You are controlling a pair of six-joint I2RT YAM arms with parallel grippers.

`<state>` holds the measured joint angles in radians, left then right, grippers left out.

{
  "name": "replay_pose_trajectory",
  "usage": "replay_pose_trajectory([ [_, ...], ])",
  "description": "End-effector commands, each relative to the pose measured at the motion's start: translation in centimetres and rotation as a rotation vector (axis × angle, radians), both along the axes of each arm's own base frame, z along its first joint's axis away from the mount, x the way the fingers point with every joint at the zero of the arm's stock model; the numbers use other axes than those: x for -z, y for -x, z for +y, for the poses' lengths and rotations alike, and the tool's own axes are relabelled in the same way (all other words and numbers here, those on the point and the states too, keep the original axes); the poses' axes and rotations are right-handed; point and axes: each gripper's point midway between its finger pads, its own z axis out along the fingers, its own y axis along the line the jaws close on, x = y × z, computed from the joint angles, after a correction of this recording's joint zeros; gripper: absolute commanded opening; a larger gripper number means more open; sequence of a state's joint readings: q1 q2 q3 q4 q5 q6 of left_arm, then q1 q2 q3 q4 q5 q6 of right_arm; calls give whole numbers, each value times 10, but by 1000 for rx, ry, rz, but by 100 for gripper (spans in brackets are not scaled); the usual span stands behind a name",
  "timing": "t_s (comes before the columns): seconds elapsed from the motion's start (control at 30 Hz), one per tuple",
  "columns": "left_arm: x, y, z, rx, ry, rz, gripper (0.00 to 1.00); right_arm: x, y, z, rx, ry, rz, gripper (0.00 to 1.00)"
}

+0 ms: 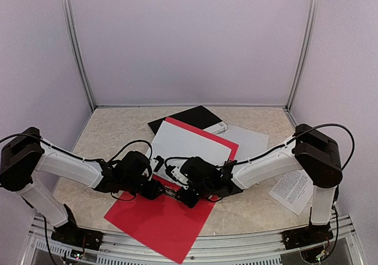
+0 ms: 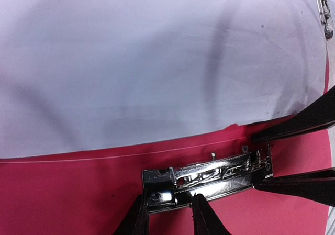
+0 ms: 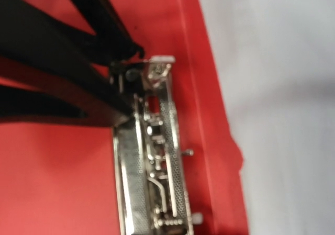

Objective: Put the files into the folder
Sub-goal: Open the spring clip on the folder.

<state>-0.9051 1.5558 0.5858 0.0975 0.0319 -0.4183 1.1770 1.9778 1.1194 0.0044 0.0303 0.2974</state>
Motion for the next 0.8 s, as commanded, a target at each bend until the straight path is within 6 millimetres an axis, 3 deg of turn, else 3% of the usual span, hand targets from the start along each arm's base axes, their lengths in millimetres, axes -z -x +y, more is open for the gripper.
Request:
replay_pose_trajectory([
  [0.0,13,11,7,19,-61,45,27,31,9,-10,-9,65,40,27],
  [0.2,8,11,6,17,-47,43,29,39,11,-17,-11,61,32,19],
  [0.47,3,9,10,1,-12,15,46,44,13,-22,-11,57,33,11],
  [0.6,-11,4,15,-19,10,-38,56,45,15,-24,-12,55,40,10],
  [0.77,-38,-9,23,-40,36,-173,58,44,17,-27,-17,54,38,7],
])
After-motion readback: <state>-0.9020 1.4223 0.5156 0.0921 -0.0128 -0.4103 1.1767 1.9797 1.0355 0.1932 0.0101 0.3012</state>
